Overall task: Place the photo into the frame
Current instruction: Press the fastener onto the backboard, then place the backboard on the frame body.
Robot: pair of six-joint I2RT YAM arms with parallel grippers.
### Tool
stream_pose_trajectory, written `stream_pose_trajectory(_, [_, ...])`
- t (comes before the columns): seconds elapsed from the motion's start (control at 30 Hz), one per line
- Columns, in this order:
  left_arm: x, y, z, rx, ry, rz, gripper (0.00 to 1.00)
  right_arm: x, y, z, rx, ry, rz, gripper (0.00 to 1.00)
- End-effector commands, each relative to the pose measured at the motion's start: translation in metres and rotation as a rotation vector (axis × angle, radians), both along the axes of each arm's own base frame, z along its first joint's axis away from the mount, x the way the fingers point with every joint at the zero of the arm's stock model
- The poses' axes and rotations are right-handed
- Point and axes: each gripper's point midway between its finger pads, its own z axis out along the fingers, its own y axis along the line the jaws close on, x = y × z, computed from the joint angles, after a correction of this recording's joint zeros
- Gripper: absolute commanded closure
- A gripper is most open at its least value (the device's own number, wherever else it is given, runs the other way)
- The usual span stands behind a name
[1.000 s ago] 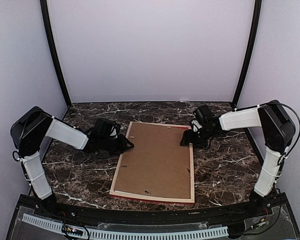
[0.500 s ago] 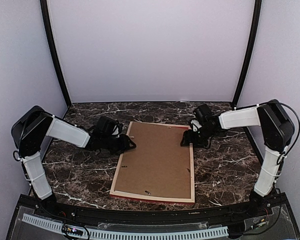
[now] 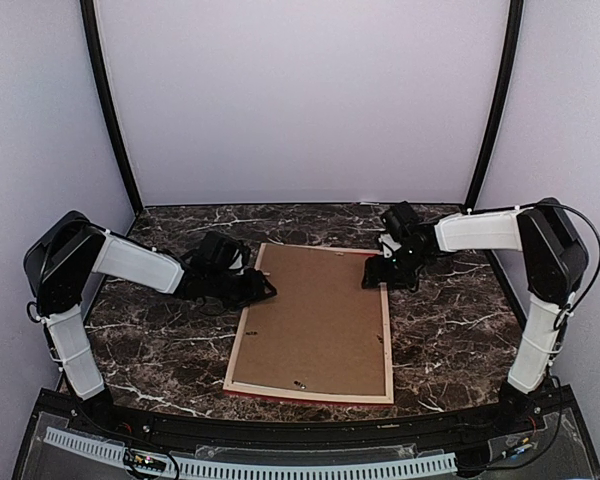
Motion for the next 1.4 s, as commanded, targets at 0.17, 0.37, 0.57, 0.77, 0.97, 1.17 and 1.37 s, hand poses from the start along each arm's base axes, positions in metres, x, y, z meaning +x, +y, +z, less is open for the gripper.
stream_pose_trajectory(0.17, [-0.026,-0.002,-0.026,0.081,0.078,-0.069,0.50,-0.007,0.078,0.069,0.160,-0.161,0.143,0.29])
stream_pose_trajectory(0.37, [-0.026,-0.003,-0.028,0.085,0.081,-0.071,0.50,-0.033,0.135,0.068,0.272,-0.125,0.263,0.30])
stream_pose_trajectory(0.57, [-0.025,-0.003,-0.027,0.085,0.076,-0.070,0.49,-0.053,0.158,0.042,0.292,-0.058,0.315,0.30])
stream_pose_trajectory(0.77, [-0.024,-0.003,-0.021,0.079,0.063,-0.067,0.49,-0.060,0.153,0.018,0.271,-0.017,0.305,0.30])
stream_pose_trajectory(0.97, [-0.023,-0.002,-0.010,0.081,0.039,-0.063,0.47,-0.066,0.144,0.002,0.242,0.009,0.291,0.30])
stream_pose_trajectory(1.17, [-0.020,0.003,0.004,0.100,0.005,-0.053,0.45,-0.072,0.135,-0.012,0.211,0.032,0.278,0.30])
stream_pose_trajectory(1.37, [-0.016,0.008,0.016,0.127,-0.028,-0.047,0.44,-0.076,0.128,-0.019,0.194,0.042,0.267,0.31])
